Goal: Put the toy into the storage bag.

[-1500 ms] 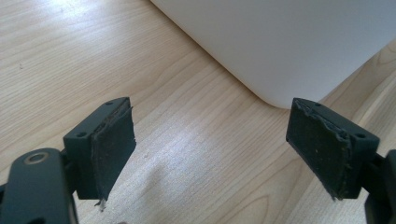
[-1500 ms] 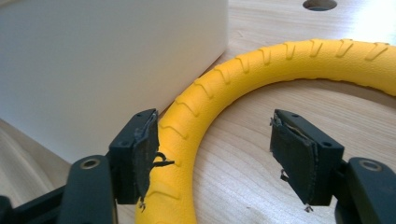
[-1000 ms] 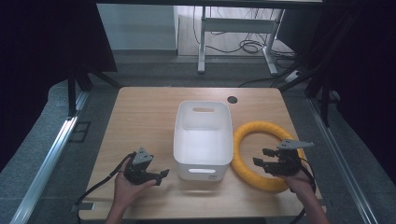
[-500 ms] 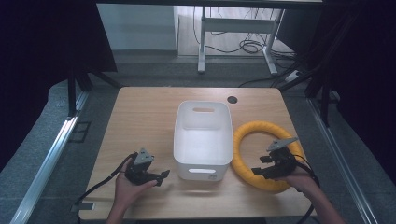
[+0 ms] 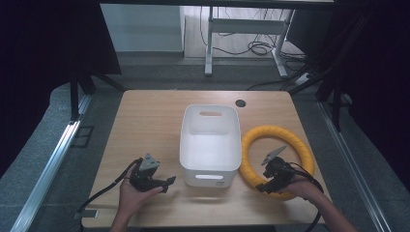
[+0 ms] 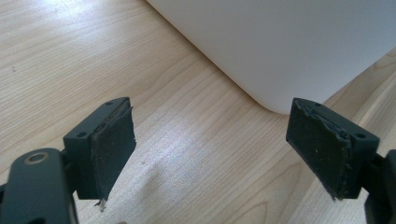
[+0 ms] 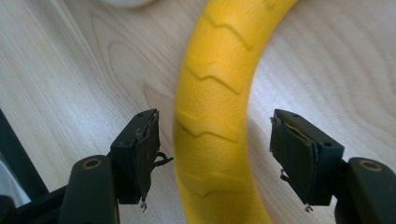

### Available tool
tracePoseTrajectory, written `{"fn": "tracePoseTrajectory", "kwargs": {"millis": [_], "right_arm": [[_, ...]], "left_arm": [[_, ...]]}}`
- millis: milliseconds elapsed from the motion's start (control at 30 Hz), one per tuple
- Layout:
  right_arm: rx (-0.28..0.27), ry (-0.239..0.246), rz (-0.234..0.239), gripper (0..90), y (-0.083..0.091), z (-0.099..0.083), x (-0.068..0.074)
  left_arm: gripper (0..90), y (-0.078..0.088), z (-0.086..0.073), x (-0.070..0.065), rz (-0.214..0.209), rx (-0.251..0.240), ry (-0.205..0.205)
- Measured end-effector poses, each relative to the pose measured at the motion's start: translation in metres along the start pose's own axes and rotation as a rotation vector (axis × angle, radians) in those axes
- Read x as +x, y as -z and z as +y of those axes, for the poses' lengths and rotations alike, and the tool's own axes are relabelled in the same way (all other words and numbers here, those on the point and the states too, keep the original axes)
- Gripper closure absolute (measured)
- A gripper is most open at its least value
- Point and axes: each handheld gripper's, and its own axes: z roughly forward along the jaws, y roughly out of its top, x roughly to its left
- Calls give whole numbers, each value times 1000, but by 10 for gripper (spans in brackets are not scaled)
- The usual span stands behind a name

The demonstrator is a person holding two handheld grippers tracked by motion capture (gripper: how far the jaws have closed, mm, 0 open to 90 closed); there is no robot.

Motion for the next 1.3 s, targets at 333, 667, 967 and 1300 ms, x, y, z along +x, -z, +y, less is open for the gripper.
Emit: {"fn": "tracePoseTrajectory", "kwargs": {"millis": [333,667,967,1300], "right_arm": [[143,56,-21,379,-21,10,5],[206,77,-21,505,-23,20,6],[92,12,73,512,-6,18,-8],[-103,-66,170,513,29,14,-25]], "left_arm": [[157,-2,0,0,2,5,-1],[157,-2,0,-1,2,1,1],[157,0,0,0,6,-4,2],[157,0,0,0,7,-3,3]]}}
